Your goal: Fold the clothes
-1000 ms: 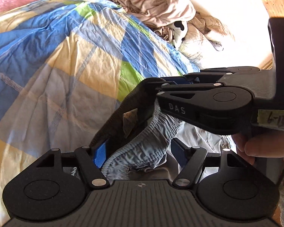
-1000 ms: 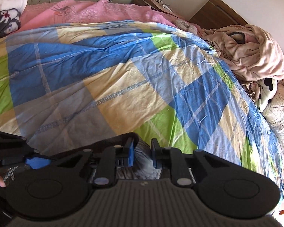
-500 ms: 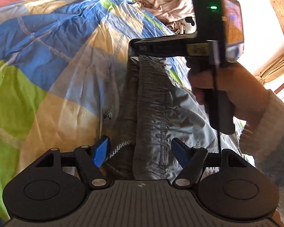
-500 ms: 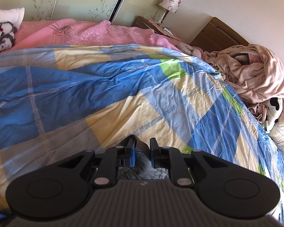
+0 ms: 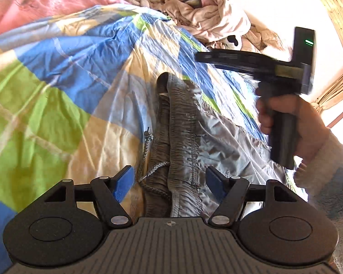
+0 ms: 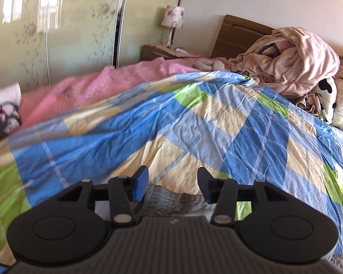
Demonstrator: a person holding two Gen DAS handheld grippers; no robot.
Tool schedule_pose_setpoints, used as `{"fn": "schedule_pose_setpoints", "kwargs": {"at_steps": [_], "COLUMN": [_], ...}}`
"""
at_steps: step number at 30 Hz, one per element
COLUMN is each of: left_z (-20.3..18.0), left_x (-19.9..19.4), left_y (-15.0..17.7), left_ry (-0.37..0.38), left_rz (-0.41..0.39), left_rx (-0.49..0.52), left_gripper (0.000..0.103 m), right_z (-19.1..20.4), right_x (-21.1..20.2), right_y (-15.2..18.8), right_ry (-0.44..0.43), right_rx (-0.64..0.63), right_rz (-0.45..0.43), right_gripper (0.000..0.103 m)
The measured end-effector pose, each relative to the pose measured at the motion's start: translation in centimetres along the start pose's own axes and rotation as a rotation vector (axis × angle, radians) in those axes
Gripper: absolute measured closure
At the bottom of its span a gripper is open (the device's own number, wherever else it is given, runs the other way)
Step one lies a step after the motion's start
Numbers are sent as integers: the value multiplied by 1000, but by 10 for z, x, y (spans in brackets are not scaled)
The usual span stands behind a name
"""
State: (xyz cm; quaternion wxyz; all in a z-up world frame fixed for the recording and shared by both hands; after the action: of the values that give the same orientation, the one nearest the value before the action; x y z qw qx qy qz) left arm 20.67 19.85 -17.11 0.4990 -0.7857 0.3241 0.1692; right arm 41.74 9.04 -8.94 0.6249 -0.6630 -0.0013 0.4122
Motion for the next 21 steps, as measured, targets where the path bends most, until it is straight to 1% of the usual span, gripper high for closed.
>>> {"fn": "schedule_pose_setpoints", "kwargs": {"at_steps": [1,3,5,7,8,9,10,12,15,16,18,19,21], "left_z": [-2,-6,-11,-17,-19,-19,-18,-15,-13,-13,-10,-7,-5], "left_x": [-4,-7,-7,-4,-2,1,5,11,8,5,-5,-13,-24], "left_y": [3,10,19,29,32,34,35,36,38,39,41,43,43], "left_ry": [5,18,42,71,82,74,63,60,59,58,53,51,42], "left_rz": [8,34,58,83,87,95,104,114,117,116,107,101,90], "left_rx": [9,23,39,48,53,57,59,55,49,48,13,-20,-47], "left_gripper": [29,31,37,42,43,44,49,54,71,84,87,91,94], "right_z": [-1,-14,-27,-37,-39,-41,-43,-44,-43,-43,-46,-46,-44], "right_x": [-9,-48,-86,-115,-126,-136,-147,-159,-172,-174,-174,-173,-170], "right_y": [0,8,15,29,36,43,50,62,78,83,91,95,103], "right_ry": [-6,-19,-32,-15,-7,2,10,21,53,64,76,72,65], "right_rx": [19,78,136,153,158,162,167,160,136,136,151,160,177], "right_rz": [-3,-15,-27,-32,-24,-17,-9,16,49,57,69,77,95], "right_gripper": [49,49,49,48,48,48,48,48,48,48,48,48,48]}}
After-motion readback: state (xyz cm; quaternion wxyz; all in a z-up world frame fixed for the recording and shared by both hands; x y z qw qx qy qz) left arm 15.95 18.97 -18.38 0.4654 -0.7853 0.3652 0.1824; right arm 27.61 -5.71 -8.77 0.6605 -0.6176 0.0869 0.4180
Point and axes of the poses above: each gripper's, at about its wrist camera, not at the fingertips, and x roughly the way its jaws point, z to its left, y to its underside, the point moved 7 cm from there along x, roughly the way its jaws point, and after that the axes turned 13 degrees about x, right-handed, at the moved point
